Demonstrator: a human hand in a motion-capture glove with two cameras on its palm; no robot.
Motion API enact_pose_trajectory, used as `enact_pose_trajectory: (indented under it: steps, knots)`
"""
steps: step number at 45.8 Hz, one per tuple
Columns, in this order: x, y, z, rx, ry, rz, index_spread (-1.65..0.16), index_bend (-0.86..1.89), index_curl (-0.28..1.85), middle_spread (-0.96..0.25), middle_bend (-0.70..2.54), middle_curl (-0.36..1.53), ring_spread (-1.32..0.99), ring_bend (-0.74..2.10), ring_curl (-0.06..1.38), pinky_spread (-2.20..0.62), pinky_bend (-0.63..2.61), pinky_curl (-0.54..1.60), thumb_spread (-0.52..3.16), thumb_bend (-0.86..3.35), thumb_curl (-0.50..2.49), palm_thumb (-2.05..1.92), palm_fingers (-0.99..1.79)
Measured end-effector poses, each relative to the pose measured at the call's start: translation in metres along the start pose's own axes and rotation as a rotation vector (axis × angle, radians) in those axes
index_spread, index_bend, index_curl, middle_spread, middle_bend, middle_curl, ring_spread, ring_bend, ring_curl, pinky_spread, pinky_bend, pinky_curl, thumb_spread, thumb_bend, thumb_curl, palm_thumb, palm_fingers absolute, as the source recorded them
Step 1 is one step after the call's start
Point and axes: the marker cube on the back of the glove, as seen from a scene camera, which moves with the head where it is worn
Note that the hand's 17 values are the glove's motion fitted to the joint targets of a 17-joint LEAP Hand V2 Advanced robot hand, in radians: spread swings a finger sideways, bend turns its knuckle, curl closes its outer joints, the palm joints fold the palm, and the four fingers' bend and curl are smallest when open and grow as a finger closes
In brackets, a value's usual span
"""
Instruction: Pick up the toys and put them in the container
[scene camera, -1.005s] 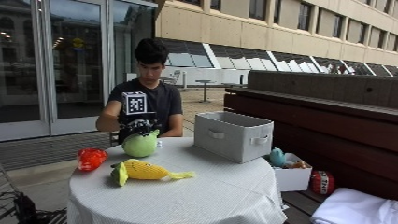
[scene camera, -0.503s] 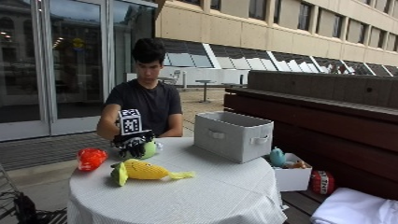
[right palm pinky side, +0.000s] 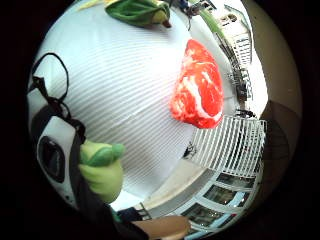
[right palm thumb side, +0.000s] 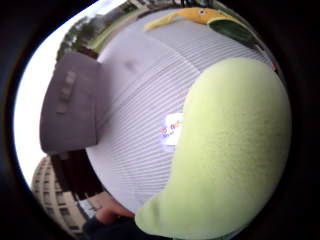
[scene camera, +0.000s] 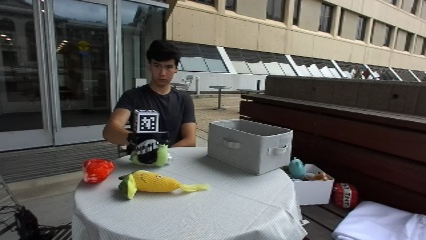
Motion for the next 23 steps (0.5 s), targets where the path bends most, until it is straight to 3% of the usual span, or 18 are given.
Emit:
enact_pose_trajectory:
  steps: [3, 7, 11, 13, 23]
  knots:
    - [-0.004, -0.021, -0.012, 0.085, -0.013, 0.088, -0.11, 0.60, 0.52, -0.25, 0.69, 0.56, -0.40, 0.91, 0.45, -0.48, 0.59, 0.39, 1.14, 0.55, 0.51, 1.01, 1.55]
    - [-0.008, -0.020, -0.046, -0.018, -0.027, 0.022, -0.11, 0.61, 0.56, -0.26, 0.80, 0.60, -0.41, 0.98, 0.48, -0.47, 0.63, 0.41, 0.91, 0.37, 0.52, 0.81, 1.39]
    - [-0.015, -0.031, -0.078, 0.002, -0.036, 0.082, -0.11, 0.68, 0.61, -0.27, 0.85, 0.61, -0.40, 1.03, 0.50, -0.48, 0.66, 0.41, 0.78, 0.37, 0.58, 0.85, 1.38]
    - [-0.019, -0.042, -0.105, -0.016, -0.058, 0.082, -0.14, 0.56, 0.59, -0.30, 0.83, 0.61, -0.41, 1.06, 0.51, -0.48, 0.79, 0.45, 0.77, 0.25, 0.56, 0.68, 1.23]
    - [-0.063, -0.098, -0.232, 0.048, -0.137, -0.021, -0.20, 0.49, 0.64, -0.34, 0.86, 0.63, -0.42, 1.10, 0.52, -0.46, 0.88, 0.48, 0.68, 0.18, 0.64, 0.63, 1.16]
